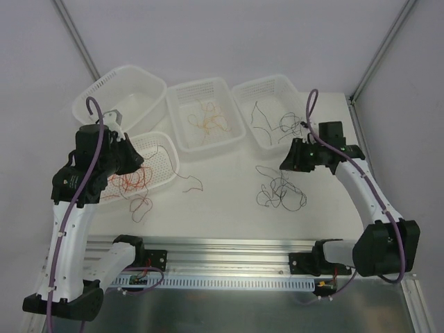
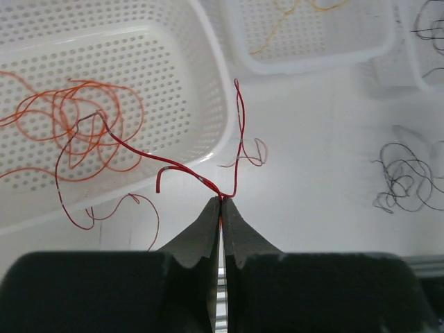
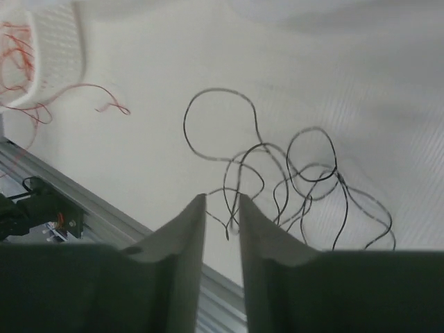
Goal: Untangle the cables
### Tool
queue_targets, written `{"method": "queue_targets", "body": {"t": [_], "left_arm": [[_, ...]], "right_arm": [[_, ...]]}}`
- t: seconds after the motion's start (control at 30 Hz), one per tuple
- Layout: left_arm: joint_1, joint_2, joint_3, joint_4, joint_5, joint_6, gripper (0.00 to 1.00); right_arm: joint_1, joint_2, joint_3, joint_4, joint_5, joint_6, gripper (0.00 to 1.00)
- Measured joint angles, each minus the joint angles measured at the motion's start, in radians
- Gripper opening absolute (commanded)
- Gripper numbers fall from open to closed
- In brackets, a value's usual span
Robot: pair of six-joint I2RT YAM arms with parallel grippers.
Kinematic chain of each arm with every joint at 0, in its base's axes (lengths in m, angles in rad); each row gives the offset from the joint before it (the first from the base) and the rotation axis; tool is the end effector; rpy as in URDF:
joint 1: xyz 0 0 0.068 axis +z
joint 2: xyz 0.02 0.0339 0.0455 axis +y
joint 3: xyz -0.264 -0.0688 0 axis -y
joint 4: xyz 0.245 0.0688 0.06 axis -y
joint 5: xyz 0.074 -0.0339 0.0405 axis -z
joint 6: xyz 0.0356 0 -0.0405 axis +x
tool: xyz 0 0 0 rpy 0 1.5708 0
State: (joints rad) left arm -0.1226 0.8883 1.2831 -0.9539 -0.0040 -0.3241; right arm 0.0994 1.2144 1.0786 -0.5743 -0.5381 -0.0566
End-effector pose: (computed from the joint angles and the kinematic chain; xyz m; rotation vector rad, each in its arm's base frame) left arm 0.1484 -0.0181 0.4098 -0.2177 2.1298 -0.2585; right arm 0.2550 0.0438 0.3190 -0.4530 2.1909 0.6337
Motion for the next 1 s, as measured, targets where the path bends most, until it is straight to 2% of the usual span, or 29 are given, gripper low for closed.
{"method": "queue_targets", "body": {"t": [0.03, 0.07, 0.17, 0.4, 0.53, 0.7, 0.77, 1.0], "left_arm": [[0.0, 0.0, 0.018, 0.006, 0.043, 0.001, 0.0], [0.0, 0.001, 0.034, 0.014, 0.084, 0.003, 0.0], [0.0, 0.01, 0.067, 0.036, 0.217, 0.006, 0.0], [-0.001, 0.08, 0.135, 0.084, 0.516, 0.021, 0.0], [-0.002, 0.14, 0.202, 0.124, 0.606, 0.008, 0.0], [-0.008, 0.241, 0.359, 0.175, 0.665, -0.041, 0.0], [-0.011, 0.292, 0.438, 0.202, 0.682, -0.062, 0.0], [-0.021, 0.472, 0.734, 0.26, 0.65, -0.121, 0.0]], "right_arm": [[0.026, 0.04, -0.025, -0.024, 0.042, -0.003, 0.46], [0.041, 0.058, -0.042, -0.039, 0.068, 0.0, 0.62], [0.094, 0.079, -0.082, -0.088, 0.144, -0.002, 0.78], [0.156, 0.042, -0.088, -0.095, 0.23, -0.004, 0.83], [0.18, -0.014, -0.113, -0.09, 0.251, -0.002, 0.88], [0.198, -0.099, -0.143, -0.087, 0.269, 0.005, 1.0], [0.2, -0.137, -0.155, -0.086, 0.279, 0.006, 0.97], [0.201, -0.21, -0.191, -0.087, 0.31, 0.011, 0.97]]}}
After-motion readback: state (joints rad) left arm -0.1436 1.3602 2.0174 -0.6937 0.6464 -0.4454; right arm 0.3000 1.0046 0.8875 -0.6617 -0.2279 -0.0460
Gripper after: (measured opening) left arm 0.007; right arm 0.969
